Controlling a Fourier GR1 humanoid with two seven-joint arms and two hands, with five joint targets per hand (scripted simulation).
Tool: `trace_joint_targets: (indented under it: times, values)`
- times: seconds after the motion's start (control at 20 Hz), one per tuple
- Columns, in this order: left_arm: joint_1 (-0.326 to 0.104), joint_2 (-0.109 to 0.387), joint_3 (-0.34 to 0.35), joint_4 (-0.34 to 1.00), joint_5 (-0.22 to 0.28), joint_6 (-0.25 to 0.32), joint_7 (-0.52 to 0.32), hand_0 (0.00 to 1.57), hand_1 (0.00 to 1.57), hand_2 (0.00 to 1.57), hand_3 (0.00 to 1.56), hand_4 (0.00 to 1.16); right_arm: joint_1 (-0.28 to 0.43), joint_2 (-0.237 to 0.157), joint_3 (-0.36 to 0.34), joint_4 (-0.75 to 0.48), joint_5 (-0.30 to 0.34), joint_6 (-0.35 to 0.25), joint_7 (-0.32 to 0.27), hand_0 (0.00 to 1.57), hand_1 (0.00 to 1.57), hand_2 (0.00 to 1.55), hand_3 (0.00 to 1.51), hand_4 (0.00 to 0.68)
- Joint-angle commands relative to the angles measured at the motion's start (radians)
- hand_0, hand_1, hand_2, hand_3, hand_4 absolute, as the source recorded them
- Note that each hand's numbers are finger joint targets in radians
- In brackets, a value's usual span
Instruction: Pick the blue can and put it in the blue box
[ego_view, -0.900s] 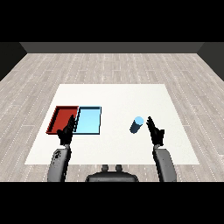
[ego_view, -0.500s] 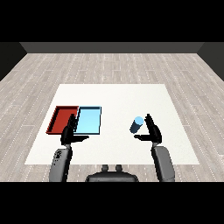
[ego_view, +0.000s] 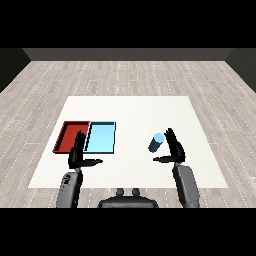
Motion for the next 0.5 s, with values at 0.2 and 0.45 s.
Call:
trace_joint_targets:
  times: [0.2,0.45]
  values:
    - [0.004,-0.005,0.004,0.068,-0.008,0.005,-0.089,0.00,0.00,0.00,0.00,0.00,0.011,-0.019,-0.042,0.052,-0.029,0.057,-0.085,0.00,0.00,0.00,0.00,0.000]
    - [-0.001,-0.030,-0.027,0.060,-0.053,0.042,-0.113,0.00,0.00,0.00,0.00,0.00,0.022,-0.010,-0.028,0.053,0.010,0.036,-0.092,0.00,0.00,0.00,0.00,0.000]
